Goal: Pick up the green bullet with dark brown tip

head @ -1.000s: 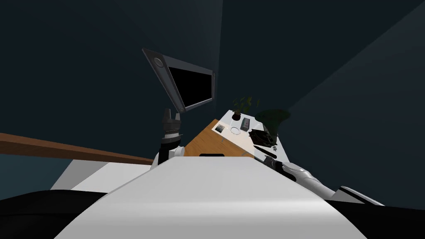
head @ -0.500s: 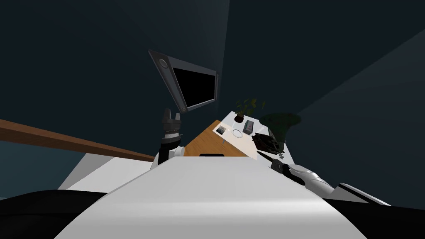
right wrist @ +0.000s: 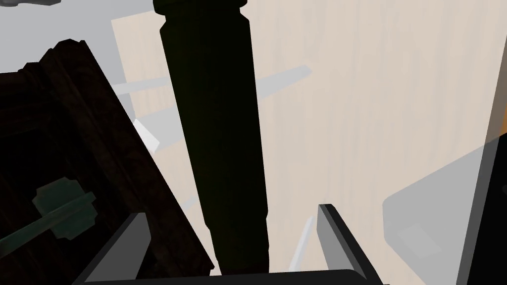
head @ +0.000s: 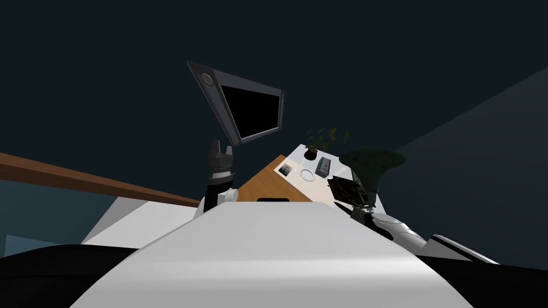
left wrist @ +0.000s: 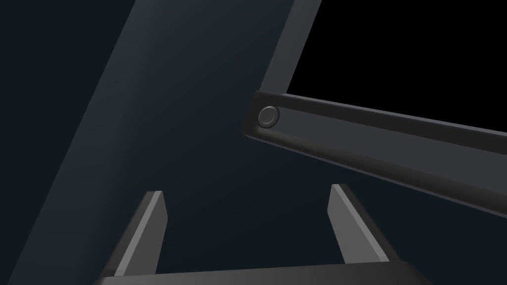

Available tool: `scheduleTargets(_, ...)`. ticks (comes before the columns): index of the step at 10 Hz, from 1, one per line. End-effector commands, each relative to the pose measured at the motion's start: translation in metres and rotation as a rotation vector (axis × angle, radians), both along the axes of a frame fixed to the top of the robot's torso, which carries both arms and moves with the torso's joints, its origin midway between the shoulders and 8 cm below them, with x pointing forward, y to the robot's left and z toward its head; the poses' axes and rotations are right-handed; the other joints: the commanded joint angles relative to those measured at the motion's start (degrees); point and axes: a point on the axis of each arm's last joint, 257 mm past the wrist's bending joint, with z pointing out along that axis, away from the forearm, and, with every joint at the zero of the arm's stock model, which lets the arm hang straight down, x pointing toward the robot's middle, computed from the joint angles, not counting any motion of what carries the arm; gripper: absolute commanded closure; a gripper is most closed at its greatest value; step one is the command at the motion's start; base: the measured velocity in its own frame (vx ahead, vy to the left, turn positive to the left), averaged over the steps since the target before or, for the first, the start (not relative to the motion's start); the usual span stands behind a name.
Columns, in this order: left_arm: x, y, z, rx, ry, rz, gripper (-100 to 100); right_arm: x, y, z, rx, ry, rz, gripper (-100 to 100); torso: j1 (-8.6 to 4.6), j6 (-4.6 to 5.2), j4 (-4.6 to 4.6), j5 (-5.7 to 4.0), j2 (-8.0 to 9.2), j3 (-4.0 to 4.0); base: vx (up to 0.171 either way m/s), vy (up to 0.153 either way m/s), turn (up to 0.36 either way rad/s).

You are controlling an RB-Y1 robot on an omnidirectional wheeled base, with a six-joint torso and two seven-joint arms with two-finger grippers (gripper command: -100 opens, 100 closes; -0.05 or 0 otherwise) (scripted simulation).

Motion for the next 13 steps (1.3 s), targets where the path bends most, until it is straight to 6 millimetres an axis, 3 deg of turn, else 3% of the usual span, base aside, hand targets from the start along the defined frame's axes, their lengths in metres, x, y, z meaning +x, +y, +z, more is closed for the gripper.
scheduleTargets(1, 0.0, 0.0, 0.0, 0.0, 0.0, 0.0, 0, -0.002, 0.007, -0.009, -0.003, -0.001, -0.005, -100, 0.0, 0.0, 0.0, 0.0, 0.0, 0.0, 0.002, -0.082, 0.049)
scheduleTargets(4, 0.0, 0.0, 0.0, 0.0, 0.0, 0.0, 0, -0.005, 0.012, -0.015, -0.001, 0.003, -0.004, -100, -0.23, -0.11, 0.05, -0.04, -0.04, 0.0, 0.002, -0.051, 0.02)
scheduleTargets(5, 0.0, 0.0, 0.0, 0.0, 0.0, 0.0, 0, -0.005, 0.012, -0.015, -0.001, 0.002, -0.006, 100, -0.16, -0.12, 0.05, -0.01, -0.06, -0.01, 0.0, 0.0, 0.0)
scheduleTargets(9, 0.0, 0.0, 0.0, 0.0, 0.0, 0.0, 0, -0.005, 0.012, -0.015, -0.001, 0.003, -0.005, 100, -0.22, -0.12, 0.04, -0.08, -0.1, -0.03, 0.0, 0.0, 0.0)
scheduleTargets(10, 0.0, 0.0, 0.0, 0.0, 0.0, 0.0, 0, -0.005, 0.012, -0.015, -0.001, 0.003, -0.005, 0, -0.21, -0.12, 0.04, -0.07, -0.1, -0.03, 0.0, 0.0, 0.0)
scheduleTargets(11, 0.0, 0.0, 0.0, 0.0, 0.0, 0.0, 0, -0.001, 0.004, -0.005, -0.003, -0.001, -0.002, 100, -0.21, -0.12, 0.04, -0.08, -0.1, -0.03, -0.008, 0.05, -0.042)
scheduleTargets(13, 0.0, 0.0, 0.0, 0.0, 0.0, 0.0, 0, 0.001, -0.004, 0.004, -0.003, 0.0, 0.003, 100, 0.04, -0.09, 0.05, 0.0, -0.06, -0.01, -0.009, 0.072, -0.04)
